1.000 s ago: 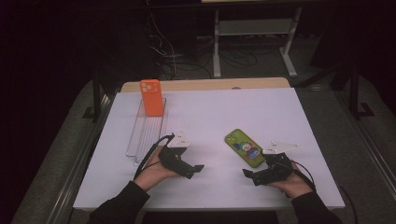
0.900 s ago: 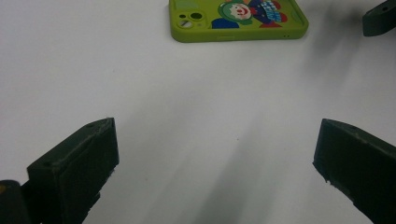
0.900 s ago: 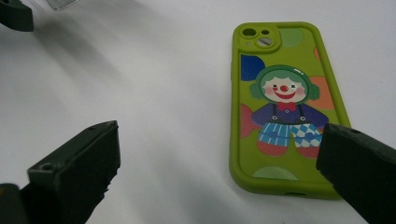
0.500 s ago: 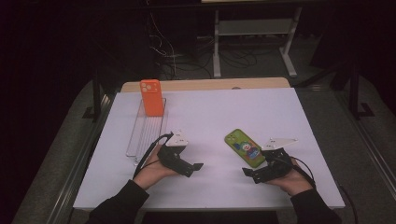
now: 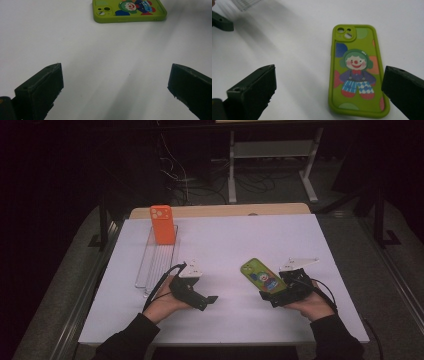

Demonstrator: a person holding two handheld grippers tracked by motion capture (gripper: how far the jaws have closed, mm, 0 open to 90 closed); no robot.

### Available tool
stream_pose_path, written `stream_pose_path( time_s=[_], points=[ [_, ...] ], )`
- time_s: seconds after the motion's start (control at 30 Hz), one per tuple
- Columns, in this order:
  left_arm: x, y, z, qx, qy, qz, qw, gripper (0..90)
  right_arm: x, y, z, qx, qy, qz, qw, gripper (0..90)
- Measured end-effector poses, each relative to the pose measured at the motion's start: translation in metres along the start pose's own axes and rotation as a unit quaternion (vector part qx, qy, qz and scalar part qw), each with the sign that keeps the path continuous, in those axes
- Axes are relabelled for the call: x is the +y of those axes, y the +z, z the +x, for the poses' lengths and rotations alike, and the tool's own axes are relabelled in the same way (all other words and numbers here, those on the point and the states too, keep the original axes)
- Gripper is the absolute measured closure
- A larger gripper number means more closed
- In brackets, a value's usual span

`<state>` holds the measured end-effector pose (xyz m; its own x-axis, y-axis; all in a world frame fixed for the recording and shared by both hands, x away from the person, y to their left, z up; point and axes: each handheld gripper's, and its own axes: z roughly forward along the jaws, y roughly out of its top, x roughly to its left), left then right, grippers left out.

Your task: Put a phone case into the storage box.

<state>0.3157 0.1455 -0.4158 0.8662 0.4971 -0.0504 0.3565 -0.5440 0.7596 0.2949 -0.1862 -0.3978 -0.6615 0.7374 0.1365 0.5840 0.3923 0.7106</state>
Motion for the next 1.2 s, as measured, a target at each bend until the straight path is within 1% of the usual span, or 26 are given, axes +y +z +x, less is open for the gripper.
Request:
stream_pose_path(
  time_s=[0.07,0.1,0.13,0.17,0.2,0.23,0.27,0.3,0.4,0.43,0.47,0.5,0.6,0.83,0.87,0.9,0.93,1.03,1.07,1.17,1.2],
  points=[
    [0.000,0.000,0.000,0.000,-0.001,-0.001,1.0000,0.0,0.004,-0.001,-0.002,-0.002,-0.001,-0.003,1.0000,0.0],
    [0.000,0.000,0.000,0.000,-0.002,-0.001,1.0000,0.0,0.006,-0.001,-0.001,-0.001,0.010,-0.005,0.9999,0.0],
    [0.000,0.000,0.000,0.000,-0.003,-0.002,1.0000,0.0,0.007,-0.001,-0.003,-0.003,0.003,-0.007,1.0000,0.0],
    [0.000,0.000,0.000,0.000,-0.002,-0.001,1.0000,0.0,0.009,-0.001,-0.003,-0.003,0.004,-0.008,1.0000,0.0],
    [0.000,0.001,0.000,0.000,-0.001,-0.001,1.0000,0.0,0.011,-0.002,-0.003,-0.006,0.011,-0.008,0.9999,0.0],
    [0.000,0.001,-0.001,0.001,-0.005,-0.005,1.0000,0.0,0.013,-0.001,-0.005,-0.008,0.005,-0.010,0.9999,0.0],
    [0.000,0.001,-0.001,0.001,-0.005,-0.005,1.0000,0.0,0.015,-0.001,-0.006,-0.009,0.010,-0.011,0.9998,0.0],
    [0.000,0.001,-0.001,0.001,-0.005,-0.004,1.0000,0.0,0.017,-0.001,-0.007,-0.010,0.008,-0.012,0.9998,0.0],
    [0.000,0.001,0.000,0.003,-0.001,0.000,1.0000,0.0,0.024,0.000,-0.011,-0.011,0.015,-0.018,0.9997,0.0],
    [0.000,0.001,-0.001,0.002,-0.005,-0.003,1.0000,0.0,0.025,0.001,-0.013,-0.011,0.013,-0.021,0.9996,0.0],
    [0.000,0.001,-0.001,0.001,-0.005,-0.004,1.0000,0.0,0.027,0.003,-0.014,-0.011,0.016,-0.022,0.9996,0.0],
    [0.000,0.001,0.000,0.000,0.000,0.001,1.0000,0.0,0.029,0.004,-0.015,-0.011,0.018,-0.021,0.9996,0.0],
    [0.000,0.001,-0.001,0.000,-0.006,-0.003,1.0000,0.0,0.033,0.007,-0.018,-0.014,0.013,-0.018,0.9996,0.0],
    [0.000,0.002,-0.001,0.001,-0.007,-0.006,1.0000,0.0,0.044,0.012,-0.023,-0.026,0.023,-0.023,0.9991,0.0],
    [0.000,0.002,-0.001,0.002,-0.004,-0.006,1.0000,0.0,0.046,0.012,-0.024,-0.029,0.027,-0.024,0.9989,0.0],
    [0.000,0.001,-0.001,0.002,-0.004,-0.003,1.0000,0.0,0.047,0.013,-0.025,-0.032,0.027,-0.023,0.9988,0.0],
    [0.000,0.002,-0.001,0.002,-0.006,-0.006,1.0000,0.0,0.048,0.014,-0.026,-0.035,0.026,-0.025,0.9988,0.0],
    [0.000,0.002,-0.001,0.003,-0.004,-0.005,1.0000,0.0,0.051,0.016,-0.028,-0.040,0.029,-0.024,0.9985,0.0],
    [0.000,0.001,0.000,0.003,0.002,-0.001,1.0000,0.0,0.051,0.017,-0.029,-0.043,0.030,-0.026,0.9983,0.0],
    [0.000,0.001,0.000,0.003,0.002,-0.001,1.0000,0.0,0.051,0.019,-0.030,-0.049,0.027,-0.023,0.9982,0.0],
    [0.000,0.002,-0.001,0.003,-0.001,-0.002,1.0000,0.0,0.051,0.020,-0.030,-0.049,0.027,-0.022,0.9982,0.0]
  ],
)
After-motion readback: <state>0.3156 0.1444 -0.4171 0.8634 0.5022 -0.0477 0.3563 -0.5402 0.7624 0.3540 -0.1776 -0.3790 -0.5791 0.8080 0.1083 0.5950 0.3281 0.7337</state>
